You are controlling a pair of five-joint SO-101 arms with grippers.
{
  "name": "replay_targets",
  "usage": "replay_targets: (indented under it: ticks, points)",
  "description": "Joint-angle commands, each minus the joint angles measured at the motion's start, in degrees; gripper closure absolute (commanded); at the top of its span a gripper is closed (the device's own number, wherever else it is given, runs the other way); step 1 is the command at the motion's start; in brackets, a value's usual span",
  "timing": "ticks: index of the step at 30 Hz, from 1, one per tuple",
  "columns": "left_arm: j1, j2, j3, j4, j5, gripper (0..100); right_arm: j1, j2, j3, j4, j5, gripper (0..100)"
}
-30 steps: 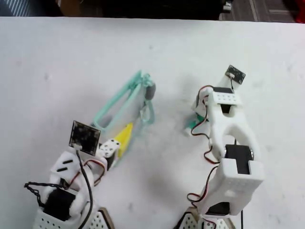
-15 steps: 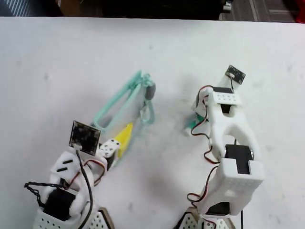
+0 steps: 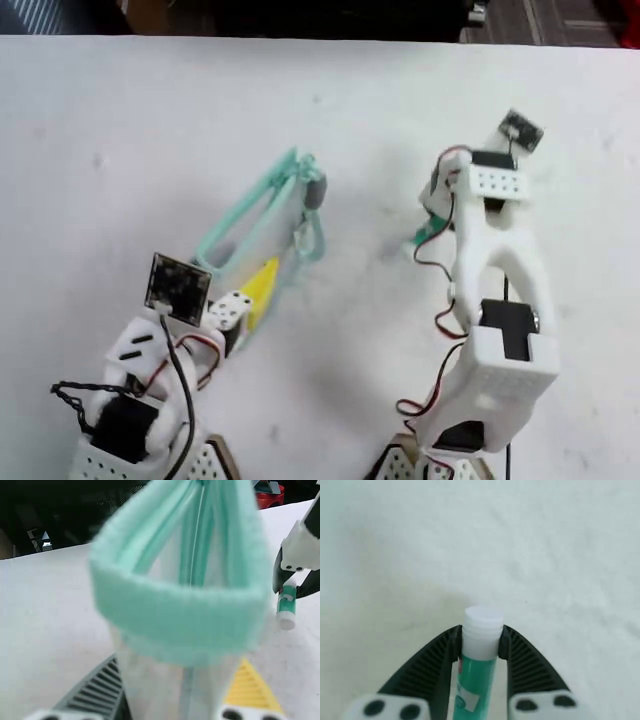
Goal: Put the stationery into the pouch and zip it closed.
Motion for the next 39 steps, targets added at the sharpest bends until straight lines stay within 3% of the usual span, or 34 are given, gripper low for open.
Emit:
replay_targets:
  ticks: [1,14,24,32,39]
  points:
    - [0.1,-0.5,-0.3,-1.7,0.4,78,-0.4,-0.6,-11.6,8.4,0.4,98.1]
    - [0.1,-0.5,-0.3,-1.7,0.4,78,-0.6,-0.6,-40.8,31.3,0.6,98.1]
    - [0.1,-0.5,-0.3,-1.6,0.4,78,-3.0,-10.2,-41.7,31.3,18.5,98.1]
    - [0.1,-0.5,-0.3,-1.6,0.4,78,-13.1,-26.3,-41.7,31.3,30.9,98.1]
    - [0.1,-0.5,-0.3,-1.6,0.4,78,-22.4,-37.0,-38.2,31.3,36.1,98.1]
